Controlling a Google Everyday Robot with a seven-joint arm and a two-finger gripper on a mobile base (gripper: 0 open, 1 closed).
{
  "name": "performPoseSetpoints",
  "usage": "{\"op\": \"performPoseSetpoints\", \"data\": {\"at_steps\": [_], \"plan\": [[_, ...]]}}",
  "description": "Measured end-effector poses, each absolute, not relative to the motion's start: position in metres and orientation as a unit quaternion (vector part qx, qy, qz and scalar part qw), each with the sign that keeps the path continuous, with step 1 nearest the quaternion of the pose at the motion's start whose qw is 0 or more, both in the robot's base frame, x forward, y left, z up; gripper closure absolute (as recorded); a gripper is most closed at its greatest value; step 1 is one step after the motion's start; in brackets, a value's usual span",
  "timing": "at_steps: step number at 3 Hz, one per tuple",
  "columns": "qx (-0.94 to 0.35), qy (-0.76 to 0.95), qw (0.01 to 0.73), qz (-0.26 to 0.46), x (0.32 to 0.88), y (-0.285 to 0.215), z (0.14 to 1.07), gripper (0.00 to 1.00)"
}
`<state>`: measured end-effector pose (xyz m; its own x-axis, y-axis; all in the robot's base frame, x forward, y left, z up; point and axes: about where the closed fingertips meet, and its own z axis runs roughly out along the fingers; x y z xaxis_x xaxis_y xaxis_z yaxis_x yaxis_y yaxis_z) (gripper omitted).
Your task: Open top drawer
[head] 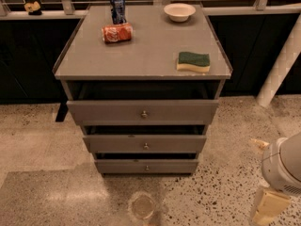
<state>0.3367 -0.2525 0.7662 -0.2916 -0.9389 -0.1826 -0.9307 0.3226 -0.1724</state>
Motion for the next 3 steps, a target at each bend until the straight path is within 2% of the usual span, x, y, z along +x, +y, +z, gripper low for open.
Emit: {"op": "performPoseSetpoints", "data": {"at_steps": [2,3], "plan": [[-0.580,0.802,0.142,-0.018,0.341,-0.257,0.760,0.00],[-0.598,0.781,0.181,-0.026,0.374,-0.250,0.752,0.00]]}}
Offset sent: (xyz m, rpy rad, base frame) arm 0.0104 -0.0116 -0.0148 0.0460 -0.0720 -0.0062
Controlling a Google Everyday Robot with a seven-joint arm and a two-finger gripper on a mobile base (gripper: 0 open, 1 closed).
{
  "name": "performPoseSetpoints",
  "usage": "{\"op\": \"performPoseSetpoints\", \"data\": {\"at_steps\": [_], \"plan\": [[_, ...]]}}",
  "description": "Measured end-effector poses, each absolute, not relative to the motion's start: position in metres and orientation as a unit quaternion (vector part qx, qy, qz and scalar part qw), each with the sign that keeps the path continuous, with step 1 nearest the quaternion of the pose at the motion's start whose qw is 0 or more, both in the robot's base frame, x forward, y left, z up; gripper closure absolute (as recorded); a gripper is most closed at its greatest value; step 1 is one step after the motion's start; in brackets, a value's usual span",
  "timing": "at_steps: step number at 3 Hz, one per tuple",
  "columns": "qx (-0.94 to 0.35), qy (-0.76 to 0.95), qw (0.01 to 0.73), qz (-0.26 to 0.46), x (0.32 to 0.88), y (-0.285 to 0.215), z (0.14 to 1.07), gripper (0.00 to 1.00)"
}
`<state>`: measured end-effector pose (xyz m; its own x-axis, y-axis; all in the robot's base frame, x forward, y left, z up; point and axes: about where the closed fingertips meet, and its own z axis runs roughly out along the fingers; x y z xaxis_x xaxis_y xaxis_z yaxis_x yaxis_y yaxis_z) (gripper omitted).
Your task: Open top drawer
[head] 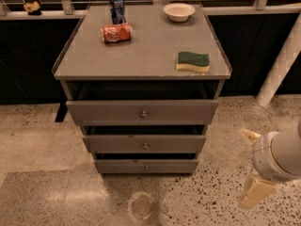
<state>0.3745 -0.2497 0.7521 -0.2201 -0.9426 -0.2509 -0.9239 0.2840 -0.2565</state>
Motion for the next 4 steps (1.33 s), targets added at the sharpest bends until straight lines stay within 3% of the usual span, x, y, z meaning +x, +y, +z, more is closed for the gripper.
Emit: {"op": "performPoseSetpoints", "data": {"at_steps": [2,3,4], "plan": [[-0.614,0.749,0.247,-0.040,0.456,-0.240,0.747,0.00],[-0.595,0.762,0.254,0.004,0.498,-0.245,0.730,0.00],[-0.595,0.762,0.254,0.004,0.498,-0.245,0.730,0.00]]}}
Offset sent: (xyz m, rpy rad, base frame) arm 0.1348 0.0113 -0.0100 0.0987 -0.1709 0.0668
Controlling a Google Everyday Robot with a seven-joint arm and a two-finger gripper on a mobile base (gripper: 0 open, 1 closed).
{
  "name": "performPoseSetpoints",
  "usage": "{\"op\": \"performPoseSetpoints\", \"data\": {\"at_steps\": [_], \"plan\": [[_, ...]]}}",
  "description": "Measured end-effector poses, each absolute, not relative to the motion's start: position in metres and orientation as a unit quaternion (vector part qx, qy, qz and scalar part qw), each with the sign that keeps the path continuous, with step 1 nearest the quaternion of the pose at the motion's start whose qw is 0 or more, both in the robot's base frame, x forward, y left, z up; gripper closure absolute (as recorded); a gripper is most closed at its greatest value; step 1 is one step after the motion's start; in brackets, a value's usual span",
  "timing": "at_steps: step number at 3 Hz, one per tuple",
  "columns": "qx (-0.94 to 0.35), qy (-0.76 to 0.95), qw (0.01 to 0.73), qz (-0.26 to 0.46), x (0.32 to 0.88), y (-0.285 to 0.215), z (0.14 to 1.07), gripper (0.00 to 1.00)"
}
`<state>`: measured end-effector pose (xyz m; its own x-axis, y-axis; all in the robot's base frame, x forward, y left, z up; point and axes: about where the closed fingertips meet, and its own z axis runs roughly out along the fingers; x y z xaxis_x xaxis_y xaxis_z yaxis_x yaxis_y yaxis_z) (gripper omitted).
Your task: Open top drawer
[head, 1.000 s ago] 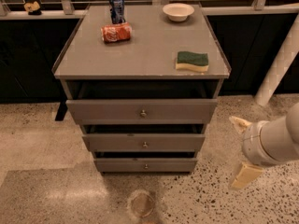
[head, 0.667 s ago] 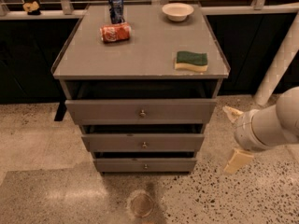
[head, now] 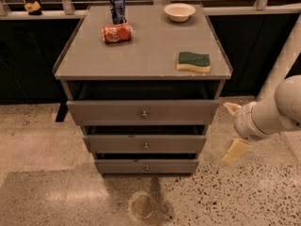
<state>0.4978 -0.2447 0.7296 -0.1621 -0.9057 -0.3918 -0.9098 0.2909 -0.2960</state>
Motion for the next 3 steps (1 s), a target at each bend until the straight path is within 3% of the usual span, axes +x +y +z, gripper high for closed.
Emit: {"op": "performPoseSetpoints", "data": {"at_steps": [3], "plan": [[-0.623,0.739,0.255,0.008,0.576,-0.206,0.660,0.00]]}}
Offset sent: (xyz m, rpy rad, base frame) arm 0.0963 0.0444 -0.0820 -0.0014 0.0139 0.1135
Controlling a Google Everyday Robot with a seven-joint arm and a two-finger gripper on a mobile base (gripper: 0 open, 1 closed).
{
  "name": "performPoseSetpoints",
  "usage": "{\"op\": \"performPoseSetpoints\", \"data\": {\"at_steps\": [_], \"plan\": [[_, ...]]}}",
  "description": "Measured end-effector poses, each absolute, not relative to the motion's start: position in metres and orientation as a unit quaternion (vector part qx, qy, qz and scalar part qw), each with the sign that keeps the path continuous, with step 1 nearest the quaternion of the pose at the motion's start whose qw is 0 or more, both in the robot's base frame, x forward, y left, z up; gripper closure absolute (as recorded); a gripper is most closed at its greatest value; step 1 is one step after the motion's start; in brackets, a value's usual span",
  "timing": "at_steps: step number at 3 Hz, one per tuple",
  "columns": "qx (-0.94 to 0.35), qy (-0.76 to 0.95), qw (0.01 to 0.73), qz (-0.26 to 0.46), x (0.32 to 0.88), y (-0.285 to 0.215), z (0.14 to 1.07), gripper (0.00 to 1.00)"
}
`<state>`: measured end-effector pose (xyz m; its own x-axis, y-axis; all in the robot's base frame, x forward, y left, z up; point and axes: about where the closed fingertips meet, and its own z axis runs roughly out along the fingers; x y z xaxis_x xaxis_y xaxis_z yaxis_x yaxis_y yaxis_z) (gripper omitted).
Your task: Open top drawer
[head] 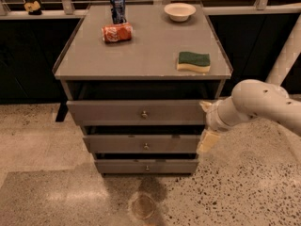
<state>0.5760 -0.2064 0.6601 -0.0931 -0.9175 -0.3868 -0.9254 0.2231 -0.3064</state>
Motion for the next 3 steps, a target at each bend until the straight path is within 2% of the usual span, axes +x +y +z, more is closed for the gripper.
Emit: {"op": "performPoseSetpoints", "data": {"at_steps": [2,3], "plan": [[-0.598,0.753,0.270,-0.050,0.624,-0.181,0.633,0.00],[-0.588,0.751,0.282,-0.103,0.648,-0.175,0.639,0.00]]}}
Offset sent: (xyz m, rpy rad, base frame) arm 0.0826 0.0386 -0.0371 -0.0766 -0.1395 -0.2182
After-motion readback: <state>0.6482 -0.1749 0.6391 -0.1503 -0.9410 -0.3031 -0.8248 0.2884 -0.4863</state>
